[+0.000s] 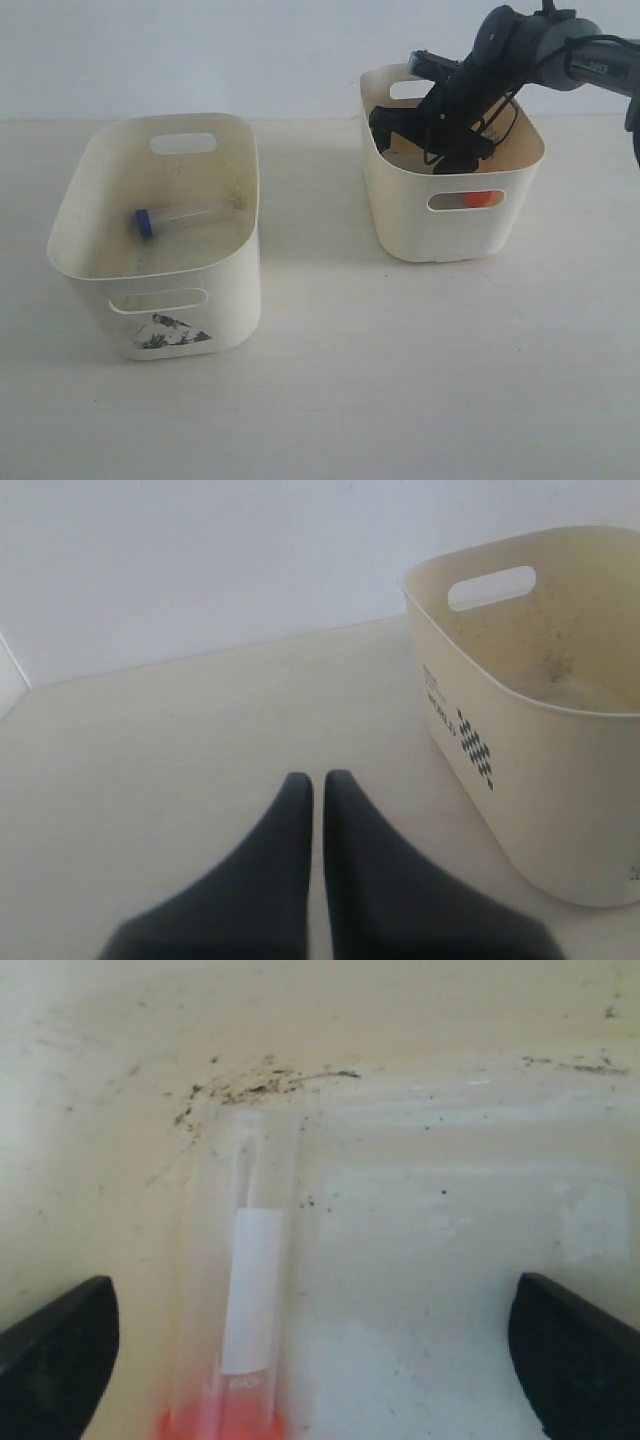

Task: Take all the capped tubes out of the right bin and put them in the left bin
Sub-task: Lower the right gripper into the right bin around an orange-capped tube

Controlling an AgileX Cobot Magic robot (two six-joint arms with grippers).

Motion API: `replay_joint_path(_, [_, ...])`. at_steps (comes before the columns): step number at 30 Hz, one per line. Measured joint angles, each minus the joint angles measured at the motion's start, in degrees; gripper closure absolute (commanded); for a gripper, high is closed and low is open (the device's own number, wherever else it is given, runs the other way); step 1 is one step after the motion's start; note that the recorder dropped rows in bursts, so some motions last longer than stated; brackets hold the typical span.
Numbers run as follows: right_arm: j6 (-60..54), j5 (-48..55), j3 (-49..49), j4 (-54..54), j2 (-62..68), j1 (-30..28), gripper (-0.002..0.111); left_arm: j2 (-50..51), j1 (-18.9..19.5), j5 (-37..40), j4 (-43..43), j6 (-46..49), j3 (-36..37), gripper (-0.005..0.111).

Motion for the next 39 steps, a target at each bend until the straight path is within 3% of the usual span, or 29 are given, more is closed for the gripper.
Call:
replay_joint_path(13, [0.7, 3.2, -0.5, -9.0, 0.0, 1.8, 0.003, 0.0, 0.0, 0.0, 0.0, 0.0, 0.0, 0.102])
replay_joint_path(39, [-1.3, 3.3, -0.5, -9.3, 0.0, 1.8, 0.003, 0.0, 0.0, 0.0, 0.0, 0.0, 0.0, 0.102])
